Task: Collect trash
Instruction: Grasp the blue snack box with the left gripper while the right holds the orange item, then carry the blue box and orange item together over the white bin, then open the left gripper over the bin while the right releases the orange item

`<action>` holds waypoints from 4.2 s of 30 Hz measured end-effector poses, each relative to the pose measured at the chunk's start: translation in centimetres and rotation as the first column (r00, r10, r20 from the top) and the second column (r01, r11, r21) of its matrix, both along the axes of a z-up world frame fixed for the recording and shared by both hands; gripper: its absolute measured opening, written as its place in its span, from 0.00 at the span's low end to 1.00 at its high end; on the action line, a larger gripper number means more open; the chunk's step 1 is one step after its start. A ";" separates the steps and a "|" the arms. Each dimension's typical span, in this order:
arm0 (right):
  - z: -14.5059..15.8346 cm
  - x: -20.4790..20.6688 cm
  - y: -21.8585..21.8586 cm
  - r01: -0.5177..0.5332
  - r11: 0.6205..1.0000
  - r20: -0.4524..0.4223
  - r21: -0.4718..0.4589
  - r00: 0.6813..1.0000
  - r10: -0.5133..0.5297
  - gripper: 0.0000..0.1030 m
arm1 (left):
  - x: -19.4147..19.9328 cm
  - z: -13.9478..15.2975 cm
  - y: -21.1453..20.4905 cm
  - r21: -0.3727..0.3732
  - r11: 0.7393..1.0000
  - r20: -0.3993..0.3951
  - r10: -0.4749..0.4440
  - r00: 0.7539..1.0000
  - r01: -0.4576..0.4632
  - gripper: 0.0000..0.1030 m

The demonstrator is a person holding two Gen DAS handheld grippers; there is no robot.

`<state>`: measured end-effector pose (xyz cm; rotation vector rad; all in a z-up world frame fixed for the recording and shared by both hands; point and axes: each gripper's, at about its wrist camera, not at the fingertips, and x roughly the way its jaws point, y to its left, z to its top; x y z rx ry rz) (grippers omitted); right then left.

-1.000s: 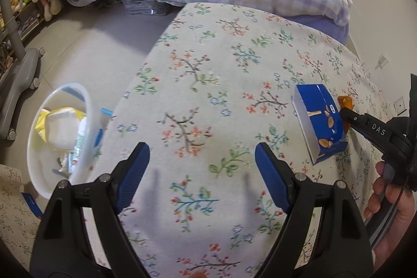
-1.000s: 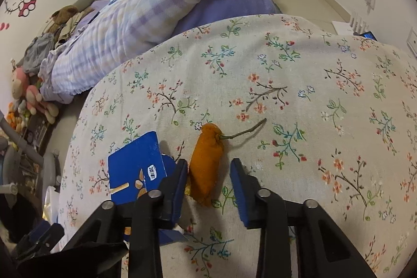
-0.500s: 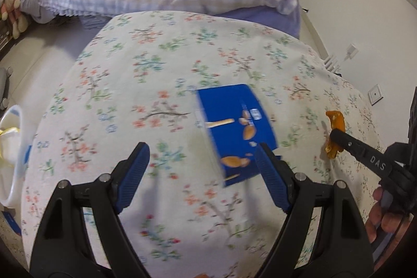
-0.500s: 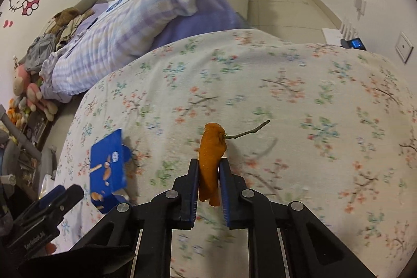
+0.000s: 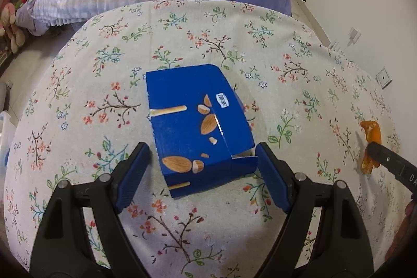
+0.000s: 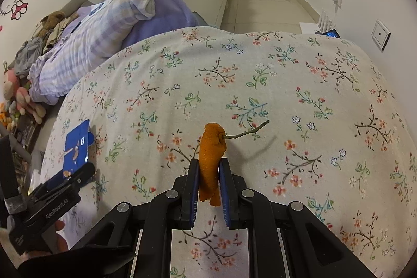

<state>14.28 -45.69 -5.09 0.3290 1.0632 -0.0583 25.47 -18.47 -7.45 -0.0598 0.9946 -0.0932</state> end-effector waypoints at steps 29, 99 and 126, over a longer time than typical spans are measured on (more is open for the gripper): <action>6.5 -7.5 10.2 -0.168 0.984 0.040 -0.062 0.985 0.170 0.15 | -8.8 4.5 7.0 0.085 0.991 0.043 -0.107 0.993 0.103 0.71; 3.5 -1.1 42.0 -0.587 0.803 0.112 0.102 0.809 0.577 0.15 | -11.8 2.9 38.3 -0.022 0.907 -0.170 0.410 0.896 -0.420 0.80; 3.6 -0.1 44.0 -0.550 0.806 0.141 0.217 0.835 0.532 0.58 | -13.0 4.5 37.9 0.003 0.913 -0.147 0.404 0.903 -0.408 0.84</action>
